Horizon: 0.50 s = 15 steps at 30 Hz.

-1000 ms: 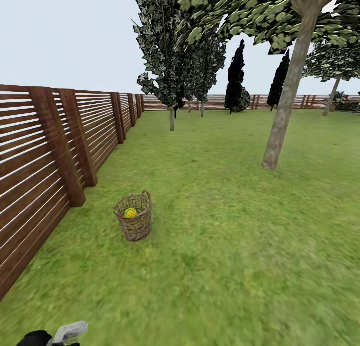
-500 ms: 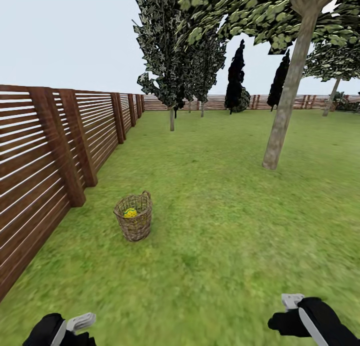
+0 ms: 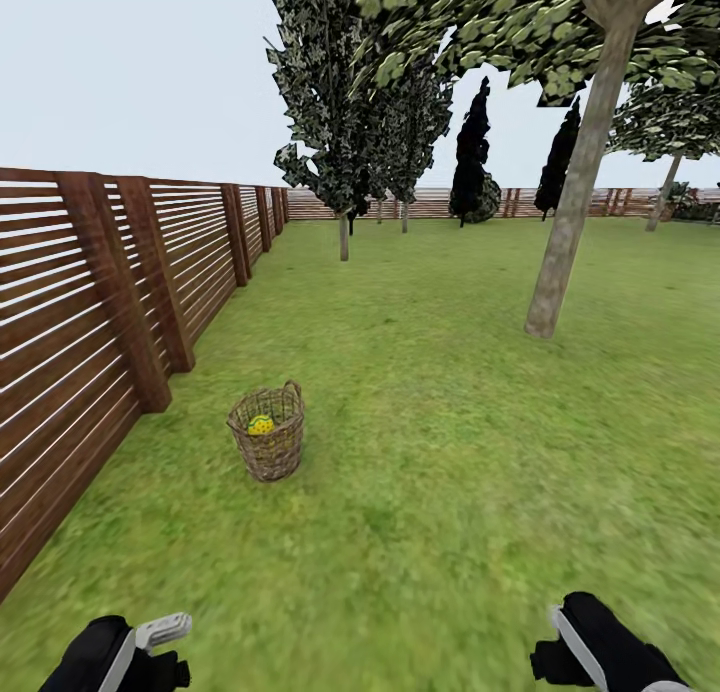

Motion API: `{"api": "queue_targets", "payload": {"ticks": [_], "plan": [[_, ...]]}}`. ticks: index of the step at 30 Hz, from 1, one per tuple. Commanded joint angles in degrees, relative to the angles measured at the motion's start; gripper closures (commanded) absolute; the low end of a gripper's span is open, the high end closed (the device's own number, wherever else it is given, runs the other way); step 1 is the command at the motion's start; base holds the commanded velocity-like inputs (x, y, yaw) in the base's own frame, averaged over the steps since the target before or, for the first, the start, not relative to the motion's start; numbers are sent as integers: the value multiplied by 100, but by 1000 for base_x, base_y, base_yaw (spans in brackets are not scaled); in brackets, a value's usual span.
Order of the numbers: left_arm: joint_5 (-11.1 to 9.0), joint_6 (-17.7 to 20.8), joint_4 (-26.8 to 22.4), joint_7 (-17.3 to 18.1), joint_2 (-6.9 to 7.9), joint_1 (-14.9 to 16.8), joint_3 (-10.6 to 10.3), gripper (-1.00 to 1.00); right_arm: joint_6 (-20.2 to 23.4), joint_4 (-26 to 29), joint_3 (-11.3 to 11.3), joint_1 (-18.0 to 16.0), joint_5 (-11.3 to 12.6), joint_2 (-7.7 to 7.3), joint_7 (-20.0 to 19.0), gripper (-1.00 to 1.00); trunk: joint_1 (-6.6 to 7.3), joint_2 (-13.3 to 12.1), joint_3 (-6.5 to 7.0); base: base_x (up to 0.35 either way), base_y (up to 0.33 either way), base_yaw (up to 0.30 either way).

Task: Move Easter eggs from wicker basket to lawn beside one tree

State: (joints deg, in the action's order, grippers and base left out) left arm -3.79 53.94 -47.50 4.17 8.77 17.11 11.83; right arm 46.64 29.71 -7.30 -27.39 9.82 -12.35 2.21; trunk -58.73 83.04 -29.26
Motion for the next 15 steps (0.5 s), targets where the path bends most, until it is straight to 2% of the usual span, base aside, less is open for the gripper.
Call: {"api": "queue_targets", "payload": {"ticks": [1,3,4,5,7,9,10,12,13,15], "plan": [[-44,27,-5,-111,-13,3,11,-100,216,36,-73,-20,4,19,24,-100,0,4,-6,0,0,0],[-59,52,-24,-226,-81,3,2,-100,750,201,-91,-36,-14,66,25,-100,0,4,-7,0,0,0],[-63,66,-33,-256,-144,3,1,-100,874,287,-95,-40,-6,77,21,-100,0,4,-7,0,0,0],[-66,65,-32,-287,-229,3,4,-100,950,399,-118,-43,-21,86,15,-100,0,4,-7,0,0,0],[-66,45,16,-337,-299,3,6,-100,976,456,-179,-46,-60,129,15,-100,0,4,-7,0,0,0],[-54,25,257,-385,-380,12,5,-100,928,355,-276,-47,-68,254,45,-100,0,4,-7,0,0,-20],[-48,-27,712,-494,-453,95,4,-100,642,86,-305,-47,-56,321,146,-100,0,4,-7,0,0,-10],[-47,-212,1160,-642,-480,265,4,-100,350,-54,-314,-52,-53,372,263,-100,0,4,-7,0,0,-5],[-55,-636,1735,-874,-494,554,12,-100,154,-164,-323,-68,-44,401,377,-100,0,4,-7,0,0,-2],[-78,-943,2146,-1097,-497,768,22,-100,107,-203,-328,-76,-44,390,399,-100,0,4,-7,0,0,-1]]}}
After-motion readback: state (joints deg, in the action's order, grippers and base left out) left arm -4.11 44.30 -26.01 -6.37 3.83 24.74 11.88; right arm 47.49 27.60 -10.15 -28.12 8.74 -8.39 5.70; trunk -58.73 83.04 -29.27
